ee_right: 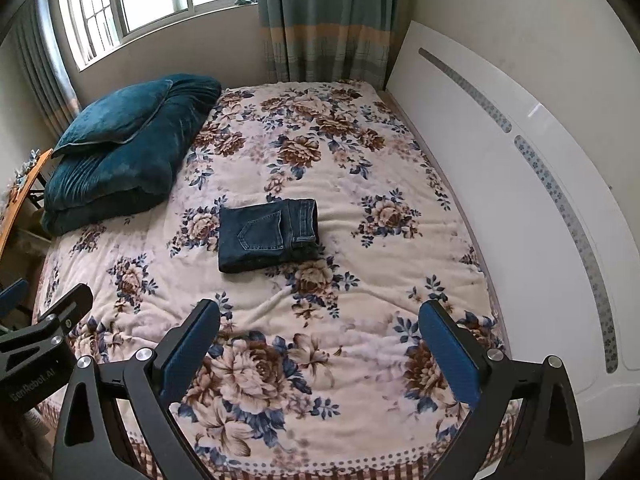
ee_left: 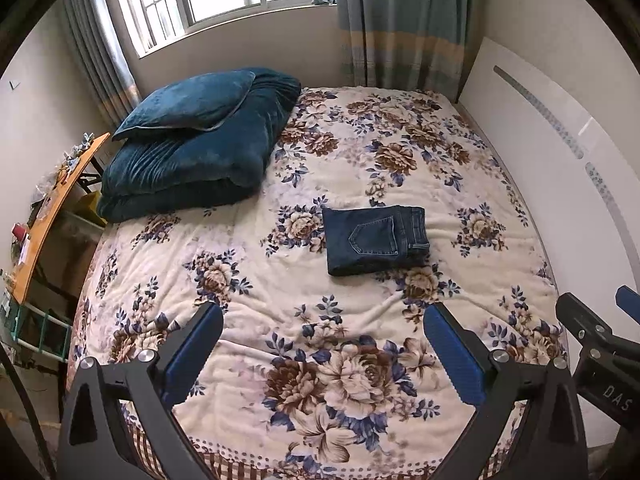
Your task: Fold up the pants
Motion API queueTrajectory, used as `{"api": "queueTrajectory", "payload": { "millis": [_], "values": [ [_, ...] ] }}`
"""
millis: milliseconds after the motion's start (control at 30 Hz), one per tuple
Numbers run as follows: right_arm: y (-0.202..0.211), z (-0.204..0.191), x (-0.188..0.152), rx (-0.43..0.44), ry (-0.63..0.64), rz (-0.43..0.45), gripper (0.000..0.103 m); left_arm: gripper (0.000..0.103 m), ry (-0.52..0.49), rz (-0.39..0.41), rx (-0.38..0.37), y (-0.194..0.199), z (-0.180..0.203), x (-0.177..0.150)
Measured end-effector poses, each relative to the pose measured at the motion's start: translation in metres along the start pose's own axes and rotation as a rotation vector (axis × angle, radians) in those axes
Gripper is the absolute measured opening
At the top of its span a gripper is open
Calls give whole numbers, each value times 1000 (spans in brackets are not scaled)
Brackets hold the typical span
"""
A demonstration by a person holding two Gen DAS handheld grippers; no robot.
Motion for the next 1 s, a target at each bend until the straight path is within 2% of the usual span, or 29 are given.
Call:
{"api": "queueTrajectory", "payload": {
  "millis": [633,1000],
  "values": [
    [2,-3,-4,1,-9,18,102,102,0,57,10,3,-6,-4],
    [3,-3,-5,-2,-4,18,102,102,-1,62,11,5,-5,-4]
  ]
}}
Point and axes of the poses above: each gripper's, at about its wrist camera, not at the fingertips, and y roughly against the way its jaws point, z to its right, x to its top, the point moved 3 cm from there along -y, roughly the way its jaws point, and after that the axes turned 13 degrees about y, right-handed, at the moved point
